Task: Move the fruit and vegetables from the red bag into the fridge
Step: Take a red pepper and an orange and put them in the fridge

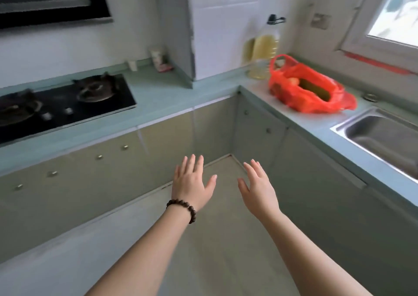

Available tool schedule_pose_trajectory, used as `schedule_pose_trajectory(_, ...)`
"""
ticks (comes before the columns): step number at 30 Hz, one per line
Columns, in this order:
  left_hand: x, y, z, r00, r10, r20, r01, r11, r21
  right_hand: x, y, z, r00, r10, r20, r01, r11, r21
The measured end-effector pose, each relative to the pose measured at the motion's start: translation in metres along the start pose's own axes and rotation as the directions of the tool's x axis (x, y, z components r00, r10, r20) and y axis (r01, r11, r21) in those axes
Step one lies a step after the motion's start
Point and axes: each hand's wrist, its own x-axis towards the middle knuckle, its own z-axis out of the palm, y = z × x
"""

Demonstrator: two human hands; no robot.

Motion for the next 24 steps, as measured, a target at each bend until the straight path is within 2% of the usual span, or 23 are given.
schedule_pose_trajectory(6, 0.078, 0.065, 0.031, 0.983, 0.174, 0.051, -0.173, 0.984, -0.032, 0.044, 0.055, -0.033, 0.979, 0.175, -0.109, -0.176, 0.984, -0.002)
schedule_pose_trajectory(12, 0.167, 0.09, 0.063, 0.958, 0.272, 0.095, -0.266, 0.961, -0.073, 0.114, 0.084, -0.035, 0.947, 0.276, -0.164, -0.276, 0.961, 0.019)
schedule_pose_trajectory(24, 0.405, 0.121, 0.1, 0.876, 0.456, 0.161, -0.446, 0.89, -0.091, 0.326, 0.108, -0.037, 0.861, 0.432, -0.267, -0.431, 0.9, 0.066)
